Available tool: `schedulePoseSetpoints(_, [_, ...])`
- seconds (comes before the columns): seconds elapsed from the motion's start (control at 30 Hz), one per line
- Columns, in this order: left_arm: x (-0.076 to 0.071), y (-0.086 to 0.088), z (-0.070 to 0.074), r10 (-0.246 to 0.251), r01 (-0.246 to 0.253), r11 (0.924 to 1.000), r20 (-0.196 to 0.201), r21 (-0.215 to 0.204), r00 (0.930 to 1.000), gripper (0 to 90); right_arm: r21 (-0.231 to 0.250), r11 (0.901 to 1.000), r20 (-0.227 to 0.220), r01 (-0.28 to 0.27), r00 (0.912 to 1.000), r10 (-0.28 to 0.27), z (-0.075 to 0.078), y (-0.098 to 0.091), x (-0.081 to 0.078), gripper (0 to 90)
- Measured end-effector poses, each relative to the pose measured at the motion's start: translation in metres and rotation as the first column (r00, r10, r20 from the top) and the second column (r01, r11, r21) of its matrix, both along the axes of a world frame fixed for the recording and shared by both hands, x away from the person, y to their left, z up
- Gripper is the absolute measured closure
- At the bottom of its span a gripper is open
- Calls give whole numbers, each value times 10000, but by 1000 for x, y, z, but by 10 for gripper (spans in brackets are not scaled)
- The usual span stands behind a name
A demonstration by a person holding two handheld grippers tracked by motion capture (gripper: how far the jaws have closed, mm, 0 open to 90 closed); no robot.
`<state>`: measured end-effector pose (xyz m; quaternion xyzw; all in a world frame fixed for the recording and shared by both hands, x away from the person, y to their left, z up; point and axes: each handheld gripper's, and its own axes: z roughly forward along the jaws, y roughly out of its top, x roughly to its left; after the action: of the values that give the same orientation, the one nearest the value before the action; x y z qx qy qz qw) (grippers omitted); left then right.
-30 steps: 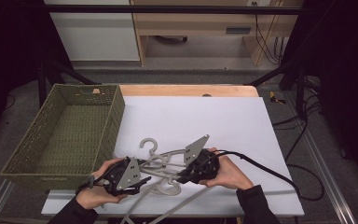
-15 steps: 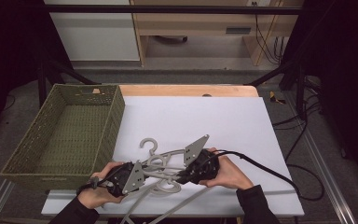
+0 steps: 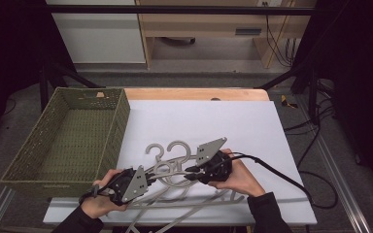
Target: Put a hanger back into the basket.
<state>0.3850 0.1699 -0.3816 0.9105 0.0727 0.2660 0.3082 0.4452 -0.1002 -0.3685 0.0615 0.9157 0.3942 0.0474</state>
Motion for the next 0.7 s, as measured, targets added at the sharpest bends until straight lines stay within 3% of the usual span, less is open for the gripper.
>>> schedulePoseSetpoints(0.03, [0,-1,-2,52,-57,9995,-143,-299,9999,822,147,9998,75,108,9999,-109,1,-1,0,743])
schedulePoseSetpoints(0.07, [1,0,-1,61,-65,9997,-160,-239,9999,824,248,9995,176,199,9996,-204,2,-1,0,733])
schedulePoseSetpoints(0.13, [1,0,-1,160,-186,9977,-401,-658,9991,825,387,9986,206,356,9991,-364,3,-3,1,697])
schedulePoseSetpoints(0.23, [2,3,3,454,-497,9947,-493,-896,9978,826,571,9961,243,670,9974,-685,5,-7,2,649])
schedulePoseSetpoints(0.37, [5,12,9,942,-1022,9851,-636,-1386,9935,826,1422,9810,590,1320,9882,-1415,13,-19,4,573])
schedulePoseSetpoints(0.5, [9,22,16,1695,-1797,9672,-704,-1795,9830,825,2549,9441,987,2088,9657,-2403,22,-41,5,463])
schedulePoseSetpoints(0.7, [14,33,22,2519,-2674,9392,-970,-2154,9629,825,3719,8651,958,3366,9130,-3965,30,-69,9,327])
